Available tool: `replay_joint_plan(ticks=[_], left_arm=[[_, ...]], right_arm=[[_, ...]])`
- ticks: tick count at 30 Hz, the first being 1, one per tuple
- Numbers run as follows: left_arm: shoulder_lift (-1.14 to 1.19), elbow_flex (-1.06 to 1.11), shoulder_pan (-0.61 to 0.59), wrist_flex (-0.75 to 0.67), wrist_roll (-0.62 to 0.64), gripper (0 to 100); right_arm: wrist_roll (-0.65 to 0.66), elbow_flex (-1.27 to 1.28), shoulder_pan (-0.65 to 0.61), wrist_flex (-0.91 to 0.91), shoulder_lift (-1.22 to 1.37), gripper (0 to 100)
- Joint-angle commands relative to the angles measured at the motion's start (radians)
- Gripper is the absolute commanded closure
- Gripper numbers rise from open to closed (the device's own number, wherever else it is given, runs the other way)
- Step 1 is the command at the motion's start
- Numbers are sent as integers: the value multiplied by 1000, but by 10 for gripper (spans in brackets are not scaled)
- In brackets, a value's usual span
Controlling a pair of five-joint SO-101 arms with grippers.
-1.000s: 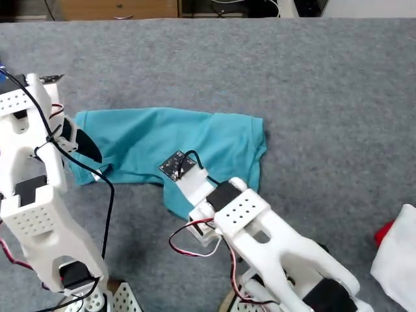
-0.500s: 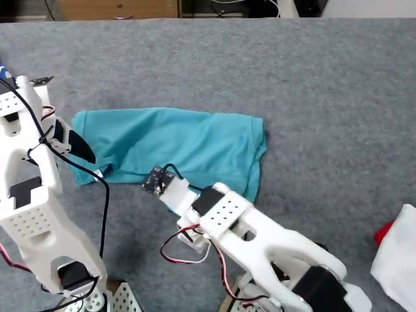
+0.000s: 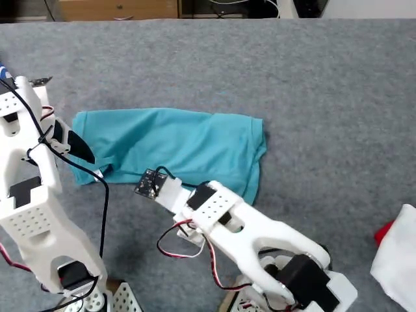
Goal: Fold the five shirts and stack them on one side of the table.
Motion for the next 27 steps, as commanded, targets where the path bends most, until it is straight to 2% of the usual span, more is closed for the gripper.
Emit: replay_joint_plan(ticks=[1, 8, 16, 19, 23, 25, 27], left_arm=[[-73, -52, -20, 11, 3, 664], [-73, -54, -46, 11, -64, 664], [-73, -55, -66, 11, -69, 664], [-73, -55, -66, 11, -69, 664], [-73, -55, -64, 11, -109, 664], [-73, -55, -61, 11, -120, 664], [-73, -55, -57, 11, -121, 664]], right_arm=[[18, 56, 53, -5, 107, 882], [17, 58, 159, 11, 107, 951], [17, 50, 269, 14, 101, 995], [17, 33, 306, 31, 24, 995], [20, -82, 315, 141, -148, 995], [71, -162, 317, 184, -216, 995], [196, -239, 321, 206, -252, 995]])
